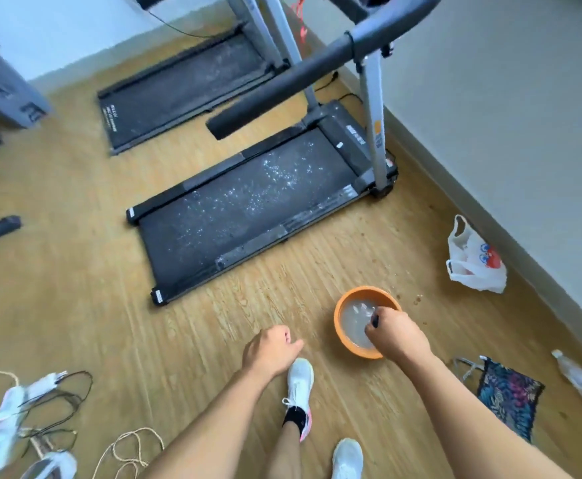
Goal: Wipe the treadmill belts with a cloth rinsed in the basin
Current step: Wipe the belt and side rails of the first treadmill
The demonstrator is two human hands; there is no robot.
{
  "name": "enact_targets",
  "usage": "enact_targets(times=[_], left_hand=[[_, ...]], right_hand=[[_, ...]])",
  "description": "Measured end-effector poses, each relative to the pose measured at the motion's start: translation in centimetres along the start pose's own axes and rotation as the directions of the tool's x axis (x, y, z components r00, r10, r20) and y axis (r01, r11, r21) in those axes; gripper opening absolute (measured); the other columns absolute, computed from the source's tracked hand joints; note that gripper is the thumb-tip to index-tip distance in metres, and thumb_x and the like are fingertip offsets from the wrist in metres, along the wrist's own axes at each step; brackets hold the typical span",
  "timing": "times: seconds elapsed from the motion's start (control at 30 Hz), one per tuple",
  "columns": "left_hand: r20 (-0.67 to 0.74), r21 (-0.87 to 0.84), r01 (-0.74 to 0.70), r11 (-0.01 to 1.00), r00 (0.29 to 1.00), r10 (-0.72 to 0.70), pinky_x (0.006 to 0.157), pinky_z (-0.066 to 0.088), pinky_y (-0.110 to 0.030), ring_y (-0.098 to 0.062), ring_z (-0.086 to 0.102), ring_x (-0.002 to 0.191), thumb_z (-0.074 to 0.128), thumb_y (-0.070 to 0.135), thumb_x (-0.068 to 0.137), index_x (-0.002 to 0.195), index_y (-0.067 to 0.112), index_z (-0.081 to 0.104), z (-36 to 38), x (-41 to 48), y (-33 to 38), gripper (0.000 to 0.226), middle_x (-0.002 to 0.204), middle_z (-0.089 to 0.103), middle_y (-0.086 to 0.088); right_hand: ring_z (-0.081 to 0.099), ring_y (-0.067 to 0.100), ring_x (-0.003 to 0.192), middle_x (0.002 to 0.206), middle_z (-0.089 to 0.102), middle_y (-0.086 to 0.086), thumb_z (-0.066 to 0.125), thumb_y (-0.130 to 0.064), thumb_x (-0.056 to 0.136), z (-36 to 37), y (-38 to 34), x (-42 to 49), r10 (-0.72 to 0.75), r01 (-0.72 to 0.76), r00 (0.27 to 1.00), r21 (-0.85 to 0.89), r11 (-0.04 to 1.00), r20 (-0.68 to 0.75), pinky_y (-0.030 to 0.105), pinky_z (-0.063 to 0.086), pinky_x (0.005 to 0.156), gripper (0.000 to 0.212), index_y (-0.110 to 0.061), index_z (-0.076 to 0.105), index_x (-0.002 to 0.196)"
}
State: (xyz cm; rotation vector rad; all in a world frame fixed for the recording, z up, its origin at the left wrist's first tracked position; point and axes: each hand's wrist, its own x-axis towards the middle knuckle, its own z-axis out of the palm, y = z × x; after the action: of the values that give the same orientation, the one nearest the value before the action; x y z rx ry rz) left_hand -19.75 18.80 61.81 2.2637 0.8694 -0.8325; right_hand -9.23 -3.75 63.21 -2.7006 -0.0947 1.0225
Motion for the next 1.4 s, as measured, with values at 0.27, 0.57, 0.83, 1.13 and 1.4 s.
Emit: enact_targets(times=[0.27, 0.57, 0.83, 1.13, 1.4], left_hand=[[-0.279, -0.047, -0.021, 0.999, 0.96, 0.006, 0.082, 0.056, -0.033, -0.032, 0.07, 0.095, 0.064, 0.039, 0.089, 0.078, 0.016, 0.063, -18.0, 1.9, -1.0, 0.026, 0.096, 0.072, -0.007], [-0.235, -0.039, 0.029, 0.999, 0.971, -0.037, 0.078, 0.047, -0.034, -0.034, 0.066, 0.097, 0.055, 0.035, 0.094, 0.097, 0.015, 0.067, -35.8, 16.5, -6.6, 0.023, 0.105, 0.071, -0.007], [-0.038, 0.092, 0.051, 0.994, 0.998, -0.048, 0.079, 0.05, -0.033, -0.033, 0.068, 0.102, 0.058, 0.032, 0.093, 0.101, 0.018, 0.069, -46.0, 26.4, -8.9, 0.019, 0.11, 0.073, -0.006], [0.132, 0.376, -0.236, 0.896, 0.971, 0.201, 0.079, 0.05, -0.035, -0.033, 0.065, 0.094, 0.053, 0.03, 0.093, 0.091, 0.016, 0.063, -59.7, 47.7, 6.4, 0.018, 0.099, 0.07, -0.006], [0.363, 0.521, -0.49, 0.699, 0.868, 0.338, 0.086, 0.056, -0.039, -0.033, 0.067, 0.102, 0.059, 0.026, 0.089, 0.102, 0.02, 0.061, -62.7, 70.2, 21.3, 0.015, 0.11, 0.069, -0.006]], right_hand=[[0.054, 0.027, 0.081, 0.092, 0.063, 0.007, 0.048, -0.023, 0.097, -1.1, -12.9, -3.1, -0.138, 0.164, 0.981, -0.208, 0.964, 0.137, 0.032, 0.047, 0.072, 0.012, -0.018, 0.052, 0.086], [0.068, 0.034, 0.105, 0.111, 0.068, 0.01, 0.047, -0.019, 0.096, -1.7, -36.4, 7.7, -0.203, 0.283, 0.939, -0.287, 0.915, 0.278, 0.031, 0.045, 0.073, 0.023, -0.013, 0.064, 0.111], [0.056, 0.033, 0.074, 0.084, 0.059, 0.005, 0.047, -0.017, 0.092, -13.4, -58.5, 22.4, -0.323, 0.331, 0.944, -0.164, 0.929, 0.071, 0.031, 0.041, 0.064, 0.017, -0.016, 0.046, 0.075], [0.06, 0.032, 0.076, 0.079, 0.058, 0.005, 0.05, -0.023, 0.091, -25.8, -59.2, 45.7, -0.05, 0.055, 0.997, 0.096, 0.994, -0.052, 0.031, 0.042, 0.058, 0.015, -0.017, 0.047, 0.077], [0.059, 0.027, 0.087, 0.108, 0.064, 0.008, 0.068, -0.026, 0.087, -25.9, -57.0, 63.4, 0.204, -0.247, 0.967, 0.365, 0.898, 0.153, 0.035, 0.047, 0.074, 0.028, -0.016, 0.051, 0.106]])
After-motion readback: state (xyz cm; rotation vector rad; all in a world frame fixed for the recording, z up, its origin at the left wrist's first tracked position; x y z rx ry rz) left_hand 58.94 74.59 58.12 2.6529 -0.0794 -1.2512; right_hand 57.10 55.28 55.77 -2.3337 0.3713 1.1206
